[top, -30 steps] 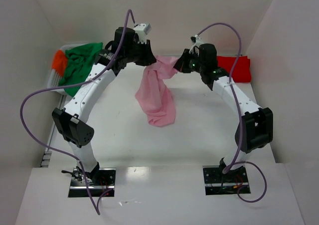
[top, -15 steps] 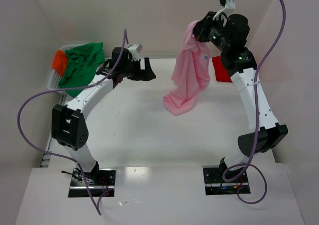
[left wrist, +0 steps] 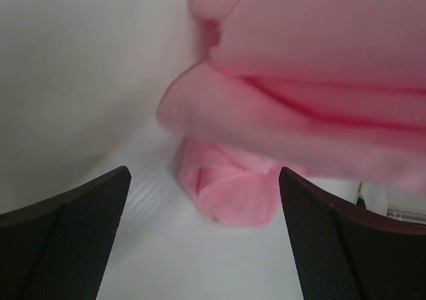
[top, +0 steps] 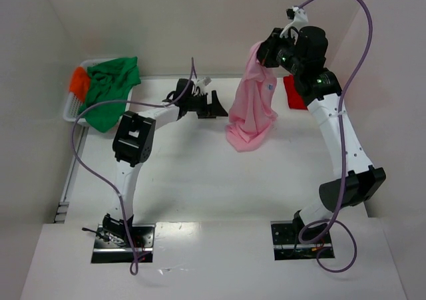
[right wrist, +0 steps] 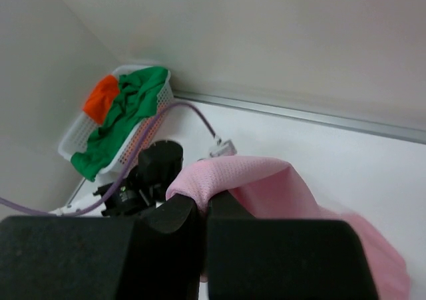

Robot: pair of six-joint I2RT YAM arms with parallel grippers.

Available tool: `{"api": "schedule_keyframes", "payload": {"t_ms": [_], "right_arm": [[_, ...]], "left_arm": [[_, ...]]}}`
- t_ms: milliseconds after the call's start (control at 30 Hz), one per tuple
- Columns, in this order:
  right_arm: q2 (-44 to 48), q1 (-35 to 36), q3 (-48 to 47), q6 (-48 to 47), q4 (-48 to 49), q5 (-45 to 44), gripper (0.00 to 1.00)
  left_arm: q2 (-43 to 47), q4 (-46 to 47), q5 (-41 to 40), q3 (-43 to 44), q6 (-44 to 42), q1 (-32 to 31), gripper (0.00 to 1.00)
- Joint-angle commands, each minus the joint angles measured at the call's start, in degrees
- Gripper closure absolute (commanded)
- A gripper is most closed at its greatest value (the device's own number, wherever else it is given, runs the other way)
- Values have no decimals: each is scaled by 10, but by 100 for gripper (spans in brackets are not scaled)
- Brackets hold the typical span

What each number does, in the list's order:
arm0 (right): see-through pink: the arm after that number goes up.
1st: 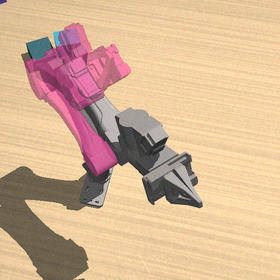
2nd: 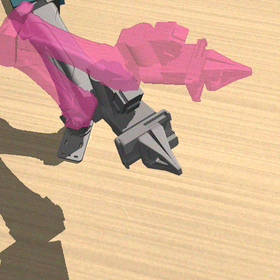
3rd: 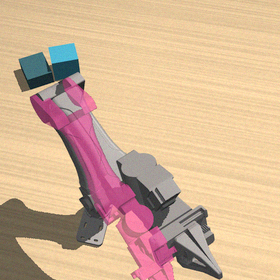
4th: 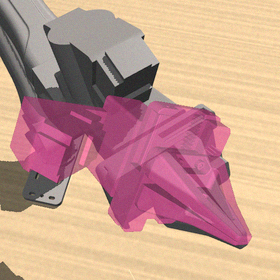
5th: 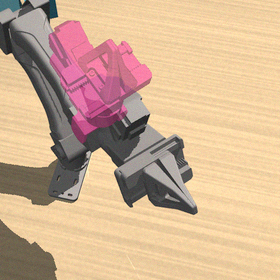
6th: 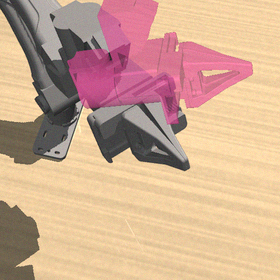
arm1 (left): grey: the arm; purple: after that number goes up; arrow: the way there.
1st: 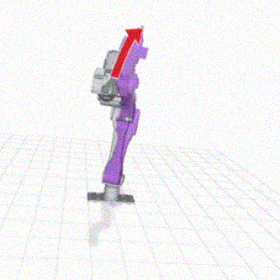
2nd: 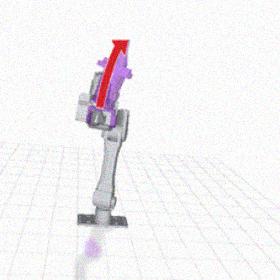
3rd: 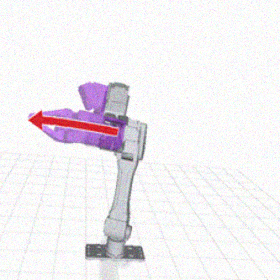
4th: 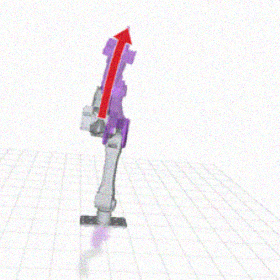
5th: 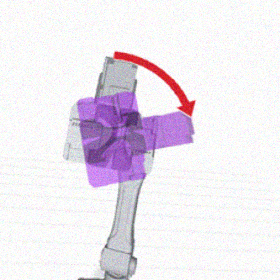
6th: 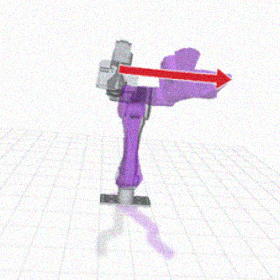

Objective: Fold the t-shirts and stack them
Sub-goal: Flatten out the tshirt

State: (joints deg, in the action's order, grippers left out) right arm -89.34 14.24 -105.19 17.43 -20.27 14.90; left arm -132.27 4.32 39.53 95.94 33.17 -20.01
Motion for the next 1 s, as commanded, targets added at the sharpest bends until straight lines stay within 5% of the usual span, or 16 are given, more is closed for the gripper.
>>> {"api": "schedule_keyframes", "payload": {"t_ms": [0,433,733,967], "right_arm": [[56,2,24,-7,-23,7,100],[87,2,53,27,-36,27,100],[81,-11,48,27,-36,-7,100],[51,-11,12,27,-49,-1,100]], "left_arm": [[-36,94,69,94,10,-12,0],[-76,93,124,129,-67,-28,2],[17,79,30,-23,-132,23,2],[43,27,22,-37,-250,28,2]]}}
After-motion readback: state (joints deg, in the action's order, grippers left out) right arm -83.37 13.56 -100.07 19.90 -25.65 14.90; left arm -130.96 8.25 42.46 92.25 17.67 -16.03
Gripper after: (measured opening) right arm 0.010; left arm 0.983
